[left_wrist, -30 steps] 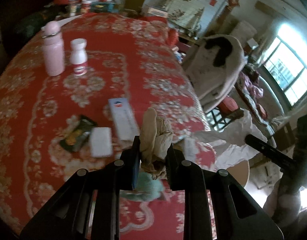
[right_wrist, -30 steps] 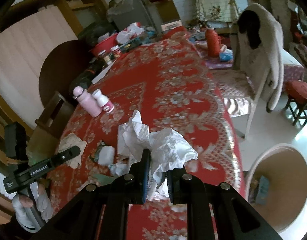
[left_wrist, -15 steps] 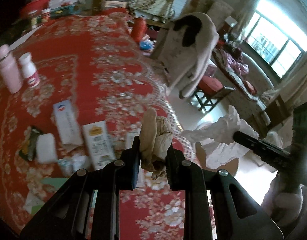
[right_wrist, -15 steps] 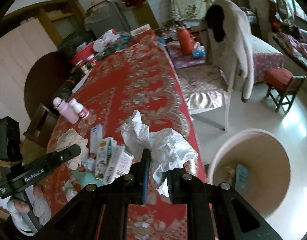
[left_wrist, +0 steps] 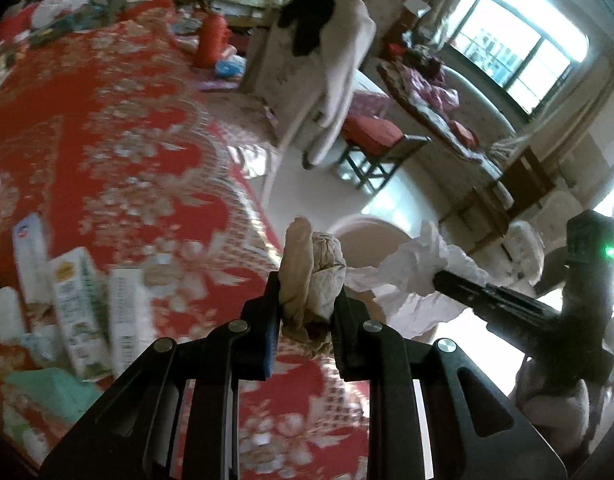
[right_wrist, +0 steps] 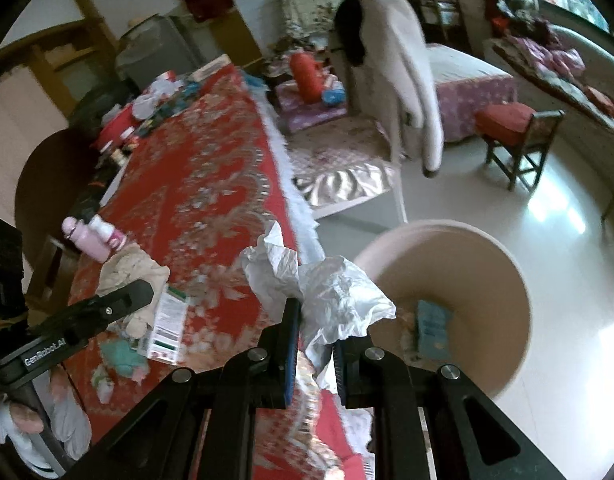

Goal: Collect trash
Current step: 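Carry both to the beige bin and open both tools to drop them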

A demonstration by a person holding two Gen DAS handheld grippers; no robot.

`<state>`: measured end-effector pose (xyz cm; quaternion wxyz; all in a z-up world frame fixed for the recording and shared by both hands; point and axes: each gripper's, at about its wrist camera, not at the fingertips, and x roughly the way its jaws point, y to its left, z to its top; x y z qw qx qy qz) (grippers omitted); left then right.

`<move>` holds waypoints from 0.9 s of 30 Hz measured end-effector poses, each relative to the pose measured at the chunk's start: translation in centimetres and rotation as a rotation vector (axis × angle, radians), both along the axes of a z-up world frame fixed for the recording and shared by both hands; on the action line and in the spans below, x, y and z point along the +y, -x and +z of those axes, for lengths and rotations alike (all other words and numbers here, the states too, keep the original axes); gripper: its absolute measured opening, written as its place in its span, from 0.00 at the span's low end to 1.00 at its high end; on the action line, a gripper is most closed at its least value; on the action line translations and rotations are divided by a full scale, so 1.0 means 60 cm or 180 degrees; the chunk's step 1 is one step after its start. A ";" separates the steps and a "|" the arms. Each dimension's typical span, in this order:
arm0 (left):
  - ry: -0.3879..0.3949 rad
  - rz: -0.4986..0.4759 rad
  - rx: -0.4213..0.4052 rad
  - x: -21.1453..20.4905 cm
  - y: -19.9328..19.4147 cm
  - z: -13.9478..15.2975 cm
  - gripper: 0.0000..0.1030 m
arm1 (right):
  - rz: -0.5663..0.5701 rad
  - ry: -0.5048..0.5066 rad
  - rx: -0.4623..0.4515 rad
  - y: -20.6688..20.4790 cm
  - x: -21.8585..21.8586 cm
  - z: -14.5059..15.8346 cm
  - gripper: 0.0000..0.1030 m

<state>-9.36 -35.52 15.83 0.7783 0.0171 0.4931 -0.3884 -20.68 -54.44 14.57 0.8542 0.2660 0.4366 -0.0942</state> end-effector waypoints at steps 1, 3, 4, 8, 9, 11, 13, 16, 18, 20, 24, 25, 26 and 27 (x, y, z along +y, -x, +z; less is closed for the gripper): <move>-0.0004 -0.0035 0.0024 -0.013 0.003 -0.004 0.19 | -0.0040 0.0004 0.0026 0.007 -0.009 -0.006 0.14; -0.0009 -0.0087 0.0069 -0.035 0.006 -0.012 0.19 | -0.0121 -0.0004 0.0079 0.017 -0.026 -0.018 0.14; -0.0012 -0.0110 0.0093 -0.045 0.008 -0.016 0.19 | -0.0163 -0.0018 0.0102 0.021 -0.036 -0.025 0.14; -0.0024 -0.0221 0.0197 -0.096 0.018 -0.037 0.19 | -0.0302 -0.0044 0.0189 0.041 -0.070 -0.049 0.14; -0.0020 -0.0251 0.0215 -0.107 0.021 -0.041 0.19 | -0.0339 -0.0053 0.0221 0.045 -0.080 -0.057 0.14; -0.0017 -0.0340 0.0263 -0.132 0.027 -0.052 0.19 | -0.0391 -0.0063 0.0262 0.052 -0.092 -0.068 0.14; -0.0043 -0.0399 0.0280 -0.151 0.035 -0.060 0.19 | -0.0447 -0.0071 0.0310 0.058 -0.107 -0.081 0.14; -0.0084 -0.0478 0.0336 -0.181 0.043 -0.077 0.19 | -0.0512 -0.0090 0.0357 0.069 -0.125 -0.094 0.14; -0.0120 -0.0514 0.0374 -0.199 0.045 -0.090 0.19 | -0.0542 -0.0089 0.0395 0.073 -0.134 -0.102 0.14; -0.0142 -0.0525 0.0404 -0.210 0.046 -0.100 0.19 | -0.0569 -0.0084 0.0436 0.077 -0.142 -0.111 0.14; -0.0199 -0.0524 0.0459 -0.229 0.049 -0.121 0.19 | -0.0623 -0.0132 0.0548 0.079 -0.159 -0.134 0.14; -0.0215 -0.0526 0.0460 -0.232 0.050 -0.124 0.19 | -0.0628 -0.0146 0.0562 0.079 -0.162 -0.138 0.14; -0.0242 -0.0531 0.0453 -0.237 0.050 -0.128 0.19 | -0.0631 -0.0150 0.0572 0.078 -0.163 -0.142 0.14; -0.0269 -0.0532 0.0442 -0.241 0.052 -0.130 0.19 | -0.0634 -0.0152 0.0582 0.079 -0.165 -0.145 0.14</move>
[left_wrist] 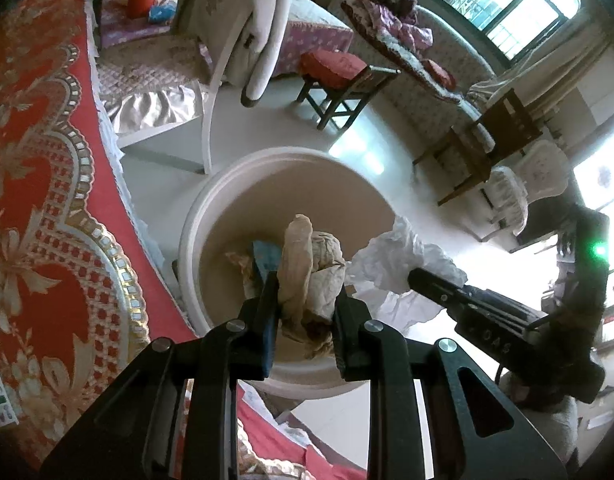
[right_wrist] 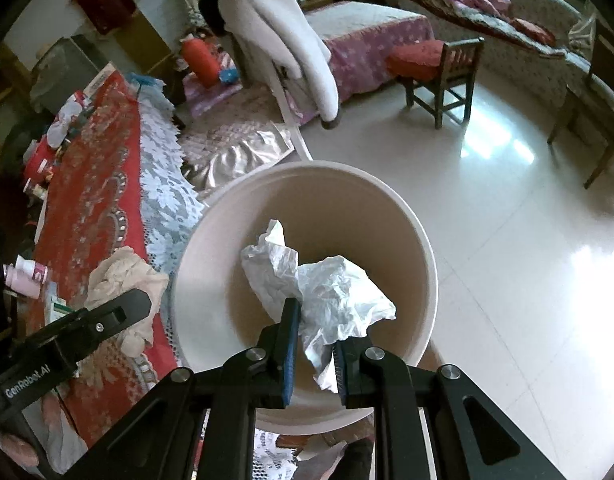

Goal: Collect trash
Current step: 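Carry both to the beige bin and open both tools to drop them, then move both tools back over the table toward the remaining trash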

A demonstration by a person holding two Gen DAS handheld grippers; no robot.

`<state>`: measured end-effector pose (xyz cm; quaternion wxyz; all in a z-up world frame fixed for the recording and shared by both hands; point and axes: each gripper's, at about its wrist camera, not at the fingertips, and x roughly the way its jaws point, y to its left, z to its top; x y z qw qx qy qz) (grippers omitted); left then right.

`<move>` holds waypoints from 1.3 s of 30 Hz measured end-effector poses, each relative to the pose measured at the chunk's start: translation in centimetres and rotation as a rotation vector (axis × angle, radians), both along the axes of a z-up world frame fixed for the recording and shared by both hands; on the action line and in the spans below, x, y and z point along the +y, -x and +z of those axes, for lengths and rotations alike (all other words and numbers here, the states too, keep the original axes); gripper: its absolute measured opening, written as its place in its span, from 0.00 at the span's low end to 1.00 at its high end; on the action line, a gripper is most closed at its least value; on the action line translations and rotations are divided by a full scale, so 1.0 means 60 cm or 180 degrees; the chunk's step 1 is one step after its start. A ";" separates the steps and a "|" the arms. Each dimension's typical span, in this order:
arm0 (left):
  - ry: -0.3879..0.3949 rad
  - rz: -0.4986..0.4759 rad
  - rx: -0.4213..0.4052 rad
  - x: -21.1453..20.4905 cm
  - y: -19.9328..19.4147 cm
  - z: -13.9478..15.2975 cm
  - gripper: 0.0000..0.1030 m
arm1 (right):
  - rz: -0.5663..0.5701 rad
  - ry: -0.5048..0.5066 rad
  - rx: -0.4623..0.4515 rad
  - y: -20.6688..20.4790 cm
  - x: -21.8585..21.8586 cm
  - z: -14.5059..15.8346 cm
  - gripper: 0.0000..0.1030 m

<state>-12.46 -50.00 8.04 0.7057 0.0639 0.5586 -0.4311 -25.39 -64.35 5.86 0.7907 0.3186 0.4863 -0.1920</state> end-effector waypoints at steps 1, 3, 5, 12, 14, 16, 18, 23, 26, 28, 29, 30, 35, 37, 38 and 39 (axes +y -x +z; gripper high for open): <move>-0.0016 -0.0003 -0.0006 -0.003 0.000 -0.003 0.20 | -0.0004 -0.0003 0.0009 -0.001 -0.002 -0.003 0.16; -0.0044 -0.0013 0.0001 -0.010 -0.001 -0.010 0.21 | -0.0023 -0.0009 0.0024 -0.003 -0.006 -0.008 0.20; -0.0043 -0.0015 0.0014 -0.011 -0.004 -0.016 0.22 | -0.0061 -0.0015 0.0034 0.000 -0.009 -0.012 0.35; 0.0076 0.0022 0.0079 -0.010 -0.006 -0.018 0.51 | -0.0169 -0.0085 0.0041 0.007 -0.021 -0.015 0.48; 0.0099 0.0049 0.0113 -0.007 -0.009 -0.017 0.54 | -0.0223 -0.0119 0.0012 0.011 -0.025 -0.013 0.60; 0.0101 0.0066 0.0126 -0.005 -0.010 -0.015 0.54 | -0.0269 -0.0160 -0.0022 0.014 -0.028 -0.010 0.64; 0.0097 0.0091 0.0129 0.000 -0.011 -0.012 0.54 | -0.0280 -0.0158 -0.0024 0.015 -0.029 -0.007 0.64; 0.0121 0.0150 0.0107 0.017 -0.014 0.003 0.54 | -0.0282 -0.0159 -0.0053 0.015 -0.026 0.000 0.64; 0.0138 0.0183 0.0094 0.029 -0.018 0.013 0.54 | -0.0272 -0.0155 -0.0066 0.015 -0.022 0.004 0.64; 0.0150 0.0216 0.0066 0.039 -0.019 0.022 0.54 | -0.0258 -0.0147 -0.0069 0.013 -0.017 0.008 0.64; 0.0151 0.0233 0.0050 0.043 -0.020 0.027 0.54 | -0.0248 -0.0140 -0.0068 0.012 -0.015 0.010 0.64; 0.0156 0.0255 0.0030 0.050 -0.021 0.032 0.54 | -0.0238 -0.0133 -0.0068 0.011 -0.014 0.011 0.64; 0.0130 0.0367 -0.0066 0.086 -0.023 0.048 0.54 | -0.0099 -0.0040 -0.0087 -0.005 0.013 0.030 0.64; 0.0119 0.0401 -0.0110 0.097 -0.022 0.054 0.54 | -0.0022 0.0015 -0.0096 -0.012 0.028 0.037 0.64; 0.0106 0.0424 -0.0155 0.105 -0.020 0.060 0.54 | 0.0004 0.0034 -0.0099 -0.014 0.034 0.039 0.64; 0.0096 0.0437 -0.0188 0.111 -0.019 0.063 0.54 | 0.0042 0.0059 -0.0105 -0.018 0.041 0.043 0.64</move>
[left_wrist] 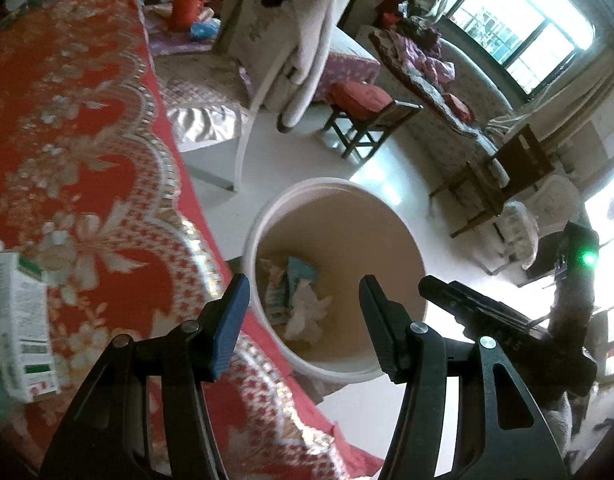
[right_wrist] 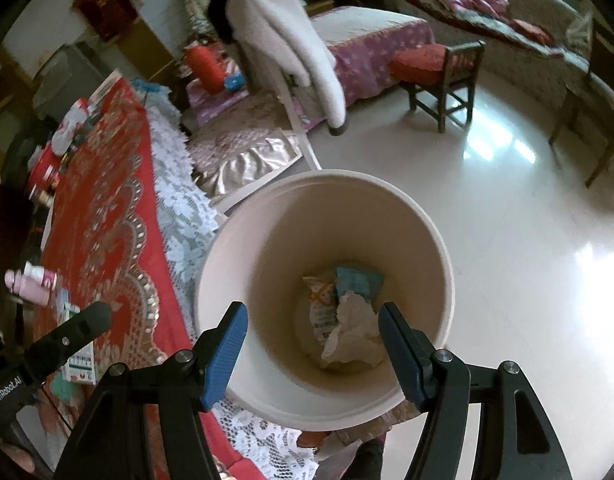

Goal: Collect trash
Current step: 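Move both tools back over the table toward the remaining trash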

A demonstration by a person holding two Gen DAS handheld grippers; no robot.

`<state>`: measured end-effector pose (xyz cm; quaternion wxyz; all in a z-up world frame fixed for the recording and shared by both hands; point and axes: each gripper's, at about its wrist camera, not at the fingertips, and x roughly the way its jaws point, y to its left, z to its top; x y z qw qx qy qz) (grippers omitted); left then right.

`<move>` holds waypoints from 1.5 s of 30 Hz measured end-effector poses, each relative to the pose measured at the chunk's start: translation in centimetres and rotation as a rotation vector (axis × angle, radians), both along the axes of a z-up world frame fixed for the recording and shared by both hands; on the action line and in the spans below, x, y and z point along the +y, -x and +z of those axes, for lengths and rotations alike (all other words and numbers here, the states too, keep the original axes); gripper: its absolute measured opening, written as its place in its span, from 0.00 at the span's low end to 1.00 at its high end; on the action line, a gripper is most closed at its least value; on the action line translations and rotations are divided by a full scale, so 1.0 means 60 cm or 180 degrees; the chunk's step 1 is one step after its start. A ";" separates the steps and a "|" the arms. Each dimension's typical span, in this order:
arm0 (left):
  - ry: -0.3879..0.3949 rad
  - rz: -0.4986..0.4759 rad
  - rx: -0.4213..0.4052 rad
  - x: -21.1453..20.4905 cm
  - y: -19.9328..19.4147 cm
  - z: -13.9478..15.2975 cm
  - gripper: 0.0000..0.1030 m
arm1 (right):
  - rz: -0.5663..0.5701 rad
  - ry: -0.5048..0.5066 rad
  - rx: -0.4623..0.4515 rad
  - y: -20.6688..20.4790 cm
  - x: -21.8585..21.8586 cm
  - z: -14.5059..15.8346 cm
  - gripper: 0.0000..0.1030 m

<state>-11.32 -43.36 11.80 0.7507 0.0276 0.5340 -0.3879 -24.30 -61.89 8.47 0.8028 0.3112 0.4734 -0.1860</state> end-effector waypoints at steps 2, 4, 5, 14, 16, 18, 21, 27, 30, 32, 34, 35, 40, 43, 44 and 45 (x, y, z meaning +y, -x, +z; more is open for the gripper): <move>-0.0030 0.0041 -0.0089 0.016 0.002 0.008 0.54 | 0.0071 0.0035 -0.0025 -0.007 0.016 0.008 0.64; -0.0054 0.0084 -0.0162 0.030 0.003 0.015 0.54 | 0.0138 0.0066 -0.0051 -0.016 0.033 0.017 0.64; -0.0066 0.0114 -0.0206 0.040 0.003 0.019 0.54 | 0.0171 0.0079 -0.0061 -0.021 0.041 0.020 0.64; -0.0164 0.0377 -0.0571 0.144 0.007 0.048 0.54 | 0.0517 0.0167 -0.0174 -0.062 0.132 0.053 0.64; -0.0175 0.0468 -0.0631 0.173 0.005 0.056 0.54 | 0.0604 0.0180 -0.0200 -0.074 0.157 0.058 0.64; -0.0197 0.0570 -0.0682 0.205 0.000 0.060 0.54 | 0.0699 0.0190 -0.0229 -0.086 0.183 0.064 0.64; -0.0240 0.0717 -0.0736 0.250 -0.005 0.064 0.54 | 0.0819 0.0205 -0.0271 -0.100 0.217 0.072 0.64; -0.0315 0.1012 -0.0797 0.335 -0.011 0.067 0.54 | 0.1078 0.0233 -0.0362 -0.132 0.291 0.087 0.64; -0.0344 0.1145 -0.0819 0.374 -0.012 0.066 0.54 | 0.1192 0.0249 -0.0385 -0.143 0.322 0.094 0.64; -0.0372 0.1228 -0.0839 0.397 -0.013 0.065 0.54 | 0.1271 0.0257 -0.0396 -0.152 0.343 0.097 0.64; -0.0389 0.1290 -0.0854 0.415 -0.011 0.065 0.54 | 0.1348 0.0261 -0.0412 -0.160 0.365 0.099 0.65; -0.0400 0.1333 -0.0862 0.428 -0.011 0.065 0.54 | 0.1369 0.0262 -0.0414 -0.163 0.372 0.100 0.65; -0.0450 0.1466 -0.0890 0.467 -0.009 0.065 0.54 | 0.1510 0.0256 -0.0420 -0.177 0.412 0.100 0.65; -0.0476 0.1520 -0.0890 0.484 -0.010 0.063 0.54 | 0.1576 0.0248 -0.0412 -0.182 0.430 0.098 0.65; -0.0487 0.1549 -0.0888 0.491 -0.011 0.061 0.54 | 0.1596 0.0246 -0.0403 -0.185 0.435 0.096 0.65; -0.0495 0.1565 -0.0883 0.496 -0.012 0.060 0.54 | 0.1612 0.0243 -0.0392 -0.187 0.440 0.094 0.65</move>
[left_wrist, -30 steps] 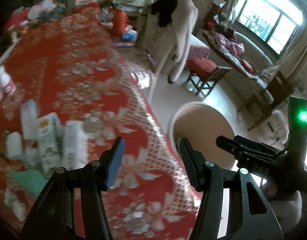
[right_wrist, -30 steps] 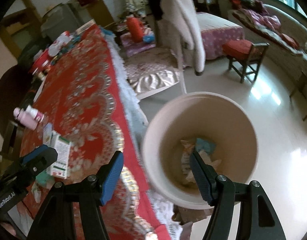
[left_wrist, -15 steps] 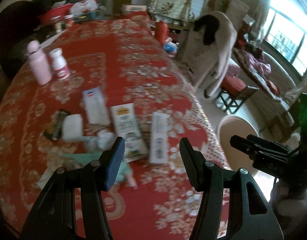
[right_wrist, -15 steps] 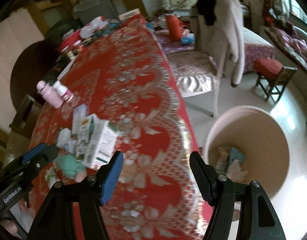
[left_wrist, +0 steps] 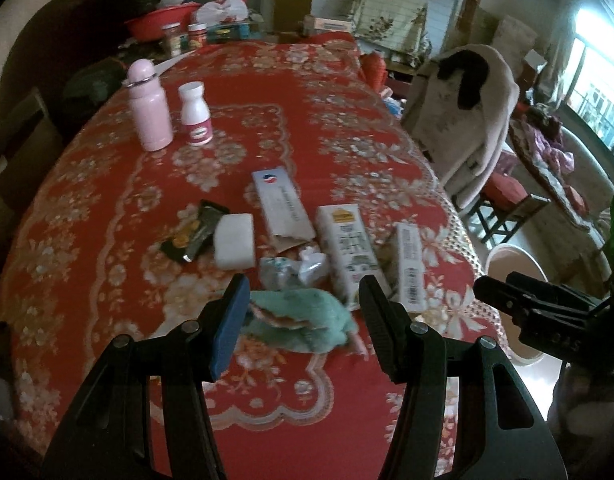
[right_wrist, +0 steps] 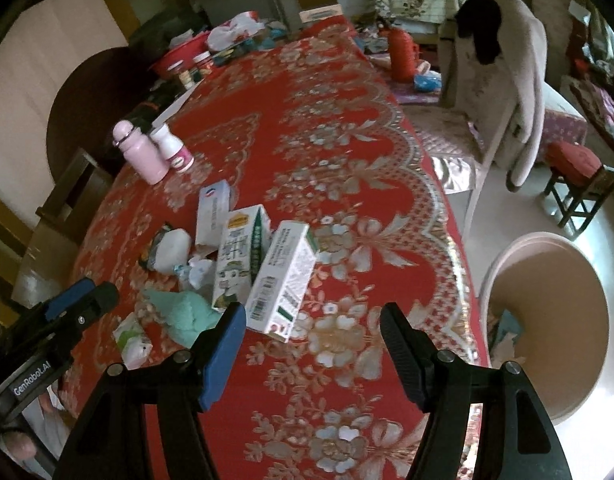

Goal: Collect trash
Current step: 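Move both tools back over the table toward the remaining trash, then grasp the black snack wrapper with the left tool while right grasps the white box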

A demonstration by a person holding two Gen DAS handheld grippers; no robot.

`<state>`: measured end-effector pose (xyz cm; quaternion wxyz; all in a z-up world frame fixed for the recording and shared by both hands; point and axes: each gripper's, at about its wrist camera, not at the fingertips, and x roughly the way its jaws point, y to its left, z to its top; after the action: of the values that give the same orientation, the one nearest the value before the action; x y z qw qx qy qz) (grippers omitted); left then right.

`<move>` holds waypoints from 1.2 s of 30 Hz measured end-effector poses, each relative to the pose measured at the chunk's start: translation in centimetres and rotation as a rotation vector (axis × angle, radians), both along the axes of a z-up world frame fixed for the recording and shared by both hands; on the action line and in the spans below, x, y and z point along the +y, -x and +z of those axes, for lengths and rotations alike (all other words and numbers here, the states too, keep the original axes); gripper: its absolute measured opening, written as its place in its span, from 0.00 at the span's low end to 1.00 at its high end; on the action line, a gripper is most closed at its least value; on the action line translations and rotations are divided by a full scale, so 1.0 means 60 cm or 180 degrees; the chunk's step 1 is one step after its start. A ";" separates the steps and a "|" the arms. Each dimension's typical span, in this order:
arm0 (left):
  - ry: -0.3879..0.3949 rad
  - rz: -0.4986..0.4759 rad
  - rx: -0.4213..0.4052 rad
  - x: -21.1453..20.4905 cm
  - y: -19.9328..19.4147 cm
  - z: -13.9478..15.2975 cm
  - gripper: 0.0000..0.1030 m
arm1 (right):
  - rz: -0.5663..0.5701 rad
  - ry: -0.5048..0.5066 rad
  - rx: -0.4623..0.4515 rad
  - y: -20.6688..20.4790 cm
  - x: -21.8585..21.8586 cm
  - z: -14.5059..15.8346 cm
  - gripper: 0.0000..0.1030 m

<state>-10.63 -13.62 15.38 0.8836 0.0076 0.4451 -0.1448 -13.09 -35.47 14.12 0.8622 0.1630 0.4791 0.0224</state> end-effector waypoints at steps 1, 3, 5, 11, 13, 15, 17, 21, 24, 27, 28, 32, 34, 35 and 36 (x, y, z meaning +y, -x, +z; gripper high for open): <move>-0.0001 0.0020 0.0009 0.005 -0.001 -0.001 0.54 | 0.0014 -0.0001 0.0011 -0.001 0.003 -0.002 0.65; -0.0002 0.0052 0.0023 0.014 -0.003 -0.004 0.54 | 0.0032 -0.0003 0.0030 -0.004 0.009 -0.005 0.65; -0.0015 0.0075 0.0034 0.021 -0.004 -0.007 0.54 | 0.0050 -0.0006 0.0052 -0.008 0.014 -0.009 0.66; 0.0051 0.0096 0.0087 0.046 -0.008 -0.017 0.54 | 0.0064 -0.0019 0.0127 -0.023 0.022 -0.026 0.66; 0.0073 0.0108 0.0107 0.058 -0.010 -0.021 0.54 | 0.0052 -0.0027 0.0156 -0.032 0.022 -0.033 0.66; 0.0095 0.0140 0.0138 0.073 -0.015 -0.027 0.54 | 0.0034 -0.0048 0.0192 -0.043 0.022 -0.039 0.66; 0.0122 0.0189 0.0176 0.091 -0.022 -0.035 0.54 | 0.0026 -0.0094 0.0210 -0.052 0.024 -0.044 0.66; 0.0152 0.0282 0.0246 0.121 -0.035 -0.050 0.54 | 0.0067 -0.0149 0.0284 -0.082 0.037 -0.062 0.66; 0.0125 0.0375 0.0283 0.143 -0.050 -0.062 0.54 | 0.0108 -0.0156 0.0344 -0.102 0.047 -0.075 0.66; 0.0113 0.0468 0.0320 0.162 -0.066 -0.074 0.54 | 0.0133 -0.0139 0.0435 -0.124 0.052 -0.094 0.66; 0.0107 0.0488 0.0334 0.166 -0.071 -0.077 0.54 | 0.0126 -0.0131 0.0470 -0.127 0.050 -0.100 0.66; 0.0046 0.0524 0.0333 0.179 -0.095 -0.089 0.54 | 0.0013 -0.0097 0.0553 -0.128 0.022 -0.115 0.66; 0.0020 0.0513 0.0344 0.182 -0.111 -0.095 0.54 | -0.0085 -0.0091 0.0570 -0.126 -0.001 -0.118 0.66; 0.0008 0.0505 0.0354 0.182 -0.117 -0.097 0.54 | -0.0120 -0.0088 0.0578 -0.126 -0.009 -0.118 0.66; -0.0017 0.0493 0.0366 0.182 -0.127 -0.102 0.54 | -0.0178 -0.0048 0.0603 -0.126 -0.021 -0.119 0.66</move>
<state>-2.99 -2.71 9.26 0.8651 -0.0328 0.4948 -0.0750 -5.54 -36.71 6.98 0.8121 0.1841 0.5536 -0.0136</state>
